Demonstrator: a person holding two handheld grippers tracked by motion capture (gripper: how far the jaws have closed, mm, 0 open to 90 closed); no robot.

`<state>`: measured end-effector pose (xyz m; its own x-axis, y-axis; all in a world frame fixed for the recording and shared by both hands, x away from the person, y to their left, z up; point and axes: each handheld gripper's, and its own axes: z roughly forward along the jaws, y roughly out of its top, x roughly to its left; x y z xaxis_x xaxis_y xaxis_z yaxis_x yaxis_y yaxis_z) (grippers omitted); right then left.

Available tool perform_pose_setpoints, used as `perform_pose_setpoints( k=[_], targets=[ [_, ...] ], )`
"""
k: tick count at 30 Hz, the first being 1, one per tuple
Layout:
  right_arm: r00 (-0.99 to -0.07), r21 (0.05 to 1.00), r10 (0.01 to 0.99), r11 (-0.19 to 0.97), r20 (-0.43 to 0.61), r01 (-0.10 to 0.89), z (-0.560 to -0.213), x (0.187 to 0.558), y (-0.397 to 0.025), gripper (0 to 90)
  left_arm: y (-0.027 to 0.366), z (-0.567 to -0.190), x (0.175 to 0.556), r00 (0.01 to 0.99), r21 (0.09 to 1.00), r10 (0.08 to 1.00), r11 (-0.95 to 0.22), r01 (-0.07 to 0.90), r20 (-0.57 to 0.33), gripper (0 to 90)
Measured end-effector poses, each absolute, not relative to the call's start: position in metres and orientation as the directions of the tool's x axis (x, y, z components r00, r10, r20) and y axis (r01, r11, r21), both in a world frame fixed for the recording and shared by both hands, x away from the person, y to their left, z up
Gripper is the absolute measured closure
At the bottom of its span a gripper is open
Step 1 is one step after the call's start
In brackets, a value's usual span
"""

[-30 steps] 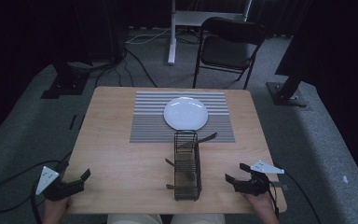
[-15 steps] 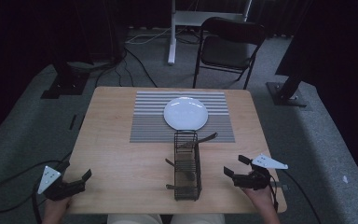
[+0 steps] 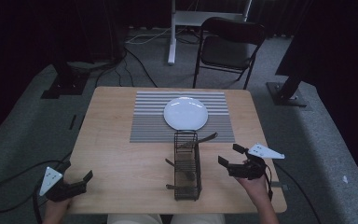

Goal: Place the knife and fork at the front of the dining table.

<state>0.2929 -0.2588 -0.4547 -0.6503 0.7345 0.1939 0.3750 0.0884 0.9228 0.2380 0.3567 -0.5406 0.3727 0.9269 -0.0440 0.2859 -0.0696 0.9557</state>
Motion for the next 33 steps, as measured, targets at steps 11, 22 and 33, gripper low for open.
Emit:
perform_pose_setpoints(
  k=[11, 22, 33],
  targets=[
    [-0.685, 0.928, 0.705, 0.105, 0.183, 0.357, -0.448, 0.31, -0.235, 22.3, 0.356, -0.541, 0.238, 0.375, 0.956, 0.926, -0.076, 0.283, -0.037, 0.0],
    [-0.719, 0.927, 0.672, 0.13, 0.178, 0.352, -0.45, 0.322, -0.213, 51.6, 0.356, -0.541, 0.238, 0.376, 0.956, 0.926, -0.075, 0.282, -0.039, 0.0],
    [-0.721, 0.926, 0.664, 0.114, 0.2, 0.361, -0.453, 0.328, -0.199, 65.9, 0.356, -0.541, 0.238, 0.383, 0.958, 0.923, -0.076, 0.278, -0.038, 0.0]
  ],
)
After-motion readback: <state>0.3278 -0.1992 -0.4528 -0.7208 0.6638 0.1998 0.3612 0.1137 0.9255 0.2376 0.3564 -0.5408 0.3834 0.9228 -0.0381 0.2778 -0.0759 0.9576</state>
